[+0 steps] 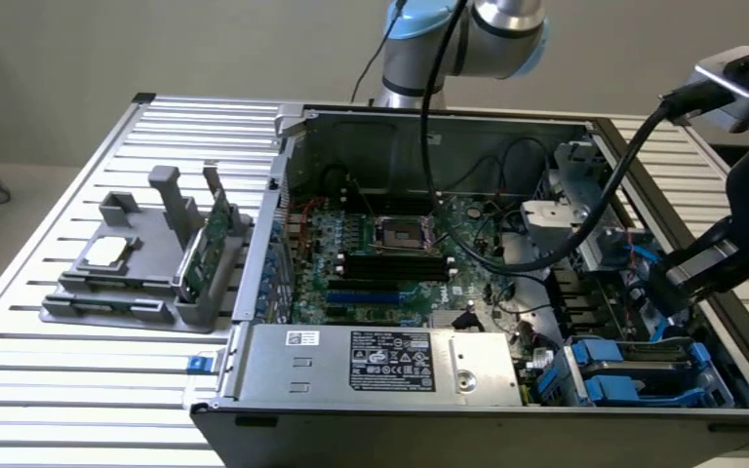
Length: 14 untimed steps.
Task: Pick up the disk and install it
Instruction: 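Insert the disk into the insertion slot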
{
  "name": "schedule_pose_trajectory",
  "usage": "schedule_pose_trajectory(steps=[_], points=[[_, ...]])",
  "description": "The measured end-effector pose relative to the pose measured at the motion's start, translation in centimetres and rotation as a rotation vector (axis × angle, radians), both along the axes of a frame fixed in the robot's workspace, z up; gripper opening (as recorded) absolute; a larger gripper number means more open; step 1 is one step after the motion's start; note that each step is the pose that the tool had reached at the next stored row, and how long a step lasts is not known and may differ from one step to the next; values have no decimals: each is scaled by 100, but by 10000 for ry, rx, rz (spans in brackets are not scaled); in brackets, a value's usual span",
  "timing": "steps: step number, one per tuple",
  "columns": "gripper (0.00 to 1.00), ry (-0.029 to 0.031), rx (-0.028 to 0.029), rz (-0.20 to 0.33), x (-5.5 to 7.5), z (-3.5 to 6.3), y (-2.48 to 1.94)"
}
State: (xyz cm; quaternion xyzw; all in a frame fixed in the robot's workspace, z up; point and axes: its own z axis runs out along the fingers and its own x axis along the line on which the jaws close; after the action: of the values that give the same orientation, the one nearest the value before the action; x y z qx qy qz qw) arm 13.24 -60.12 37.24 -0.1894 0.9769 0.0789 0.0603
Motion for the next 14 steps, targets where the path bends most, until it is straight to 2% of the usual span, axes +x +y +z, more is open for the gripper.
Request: schedule_pose_trajectory(steps=[8, 14], points=[[27, -25, -1, -1092, 0, -14, 0], [27, -176, 8, -1706, 0, -19, 2]])
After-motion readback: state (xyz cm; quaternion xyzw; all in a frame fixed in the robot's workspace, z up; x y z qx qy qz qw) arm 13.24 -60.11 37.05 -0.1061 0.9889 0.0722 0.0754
